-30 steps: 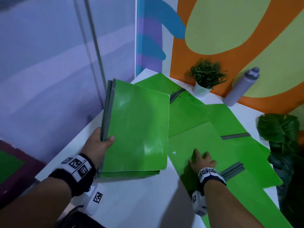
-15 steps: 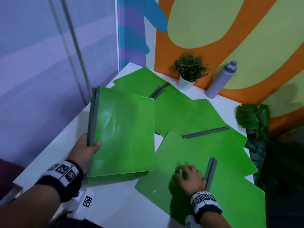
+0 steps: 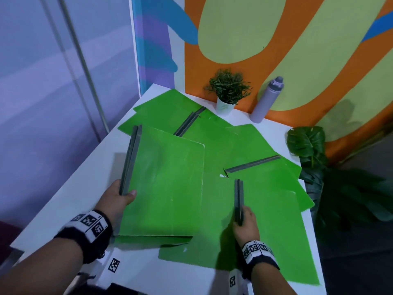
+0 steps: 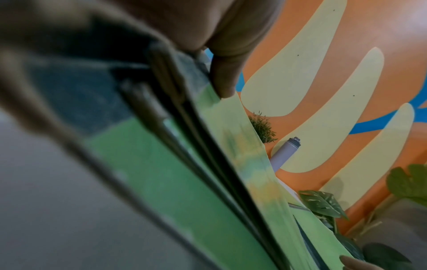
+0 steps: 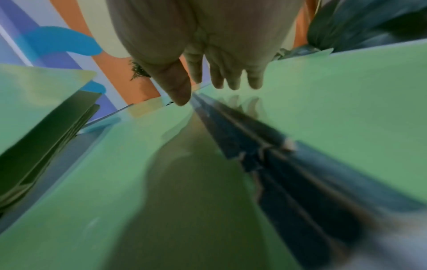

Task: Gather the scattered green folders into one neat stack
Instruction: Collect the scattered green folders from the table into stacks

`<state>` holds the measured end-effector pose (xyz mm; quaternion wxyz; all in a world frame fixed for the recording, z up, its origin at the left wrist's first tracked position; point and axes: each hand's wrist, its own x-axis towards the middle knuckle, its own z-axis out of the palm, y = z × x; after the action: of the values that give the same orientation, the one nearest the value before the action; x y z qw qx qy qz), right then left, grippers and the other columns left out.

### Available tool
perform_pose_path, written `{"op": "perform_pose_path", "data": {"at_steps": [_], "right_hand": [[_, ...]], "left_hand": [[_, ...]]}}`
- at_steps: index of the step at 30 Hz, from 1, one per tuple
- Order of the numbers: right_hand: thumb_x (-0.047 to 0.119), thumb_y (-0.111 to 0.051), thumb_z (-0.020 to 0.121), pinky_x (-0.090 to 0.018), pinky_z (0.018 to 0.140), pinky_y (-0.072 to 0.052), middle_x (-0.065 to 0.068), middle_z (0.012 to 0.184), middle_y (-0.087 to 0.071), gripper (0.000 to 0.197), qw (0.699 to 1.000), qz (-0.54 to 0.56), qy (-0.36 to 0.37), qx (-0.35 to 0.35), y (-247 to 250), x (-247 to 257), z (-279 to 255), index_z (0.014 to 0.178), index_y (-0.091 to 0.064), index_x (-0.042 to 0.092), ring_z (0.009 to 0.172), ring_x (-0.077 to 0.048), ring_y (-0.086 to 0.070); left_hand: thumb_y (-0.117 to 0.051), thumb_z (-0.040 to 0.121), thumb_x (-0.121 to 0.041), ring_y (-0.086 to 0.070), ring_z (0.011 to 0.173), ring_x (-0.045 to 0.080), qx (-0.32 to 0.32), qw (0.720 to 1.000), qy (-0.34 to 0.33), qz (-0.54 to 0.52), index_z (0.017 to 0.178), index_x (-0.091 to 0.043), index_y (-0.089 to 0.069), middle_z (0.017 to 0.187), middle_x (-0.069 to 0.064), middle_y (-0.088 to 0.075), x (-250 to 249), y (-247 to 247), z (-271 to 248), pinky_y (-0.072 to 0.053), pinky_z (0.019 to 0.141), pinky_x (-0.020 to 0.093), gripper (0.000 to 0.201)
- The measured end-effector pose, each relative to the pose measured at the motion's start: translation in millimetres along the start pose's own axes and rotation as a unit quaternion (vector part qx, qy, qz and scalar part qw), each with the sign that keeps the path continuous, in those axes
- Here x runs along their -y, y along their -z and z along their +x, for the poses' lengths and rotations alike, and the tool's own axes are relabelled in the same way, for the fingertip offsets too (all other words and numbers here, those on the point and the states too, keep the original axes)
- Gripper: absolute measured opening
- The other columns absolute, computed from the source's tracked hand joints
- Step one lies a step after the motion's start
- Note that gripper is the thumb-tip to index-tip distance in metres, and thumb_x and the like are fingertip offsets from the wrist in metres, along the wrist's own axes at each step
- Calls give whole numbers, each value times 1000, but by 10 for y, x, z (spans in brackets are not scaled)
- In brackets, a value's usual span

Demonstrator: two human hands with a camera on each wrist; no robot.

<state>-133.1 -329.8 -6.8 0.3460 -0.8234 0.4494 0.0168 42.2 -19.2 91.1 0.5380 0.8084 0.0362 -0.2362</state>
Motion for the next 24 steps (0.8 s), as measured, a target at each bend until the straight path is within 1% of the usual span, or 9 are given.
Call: {"op": "perform_pose_path", "data": {"at_steps": [4,6,9,11,14,17,19,21,24], "right_hand": [[30,-49,88,-42,94,-45,-11,121,-56,36,988,-84,-100,-79,169,-157,-255,119,-55,14,106,-30,-56],[39,-47,87,-38,88,-48,-11,106,-59,33,987,-116,-106,-34,204,-234,-408,101,-58,11,92,-29,-58],[46,-45,89,-34,86,-46,-2,93,-47,32,983,-171,-61,23,127,-267,-602,101,-51,17,85,-22,-51],[42,-46,90,-33,86,-46,0,95,-44,31,981,-187,-38,31,52,-249,-696,109,-48,18,92,-20,-55],[20,-44,93,-34,93,-46,-8,113,-53,25,985,-157,-60,37,-34,-229,-759,116,-47,9,103,-24,-59],[11,-42,93,-32,94,-47,-13,115,-56,25,985,-144,-83,42,-14,-209,-747,116,-49,3,105,-25,-59],[12,-43,91,-33,85,-49,-12,106,-58,19,988,-138,-74,7,96,-120,-734,105,-54,4,96,-26,-60],[16,-44,89,-33,75,-48,-10,94,-56,14,989,-121,-46,-76,269,23,-691,90,-55,8,84,-25,-56],[18,-44,90,-32,71,-49,-7,97,-52,15,975,-46,25,-217,575,381,-660,88,-55,7,80,-21,-52]], "left_hand": [[-57,92,-20,-49,119,30,21,1000,3,8,124,-20,-45,122,7,-55,-23,-29,-44,-35,107,55,34],[-57,91,-20,-50,117,30,35,999,5,10,115,-23,-45,118,7,-56,-21,-61,-64,-36,106,56,26],[-56,92,-19,-49,113,27,53,998,15,19,111,-24,-42,116,6,-55,1,-135,-91,-37,105,51,23],[-56,92,-18,-50,112,28,58,998,13,30,116,-21,-44,117,8,-55,26,-182,-108,-38,103,47,27],[-56,93,-19,-47,112,25,68,996,33,39,131,-14,-42,117,6,-52,51,-231,-147,-37,103,48,41],[-56,92,-25,-44,127,32,69,995,46,57,138,-13,-34,137,11,-47,63,-226,-165,-35,107,51,53],[-56,91,-27,-40,133,35,65,995,38,69,142,-12,-30,146,14,-41,50,-202,-157,-34,109,53,59],[-55,92,-27,-42,130,36,54,996,22,72,140,-9,-31,143,17,-43,-11,-182,-142,-36,107,52,57],[-55,92,-23,-52,110,34,12,998,-25,51,120,-8,-42,116,17,-55,-154,-178,-111,-42,95,46,35]]}}
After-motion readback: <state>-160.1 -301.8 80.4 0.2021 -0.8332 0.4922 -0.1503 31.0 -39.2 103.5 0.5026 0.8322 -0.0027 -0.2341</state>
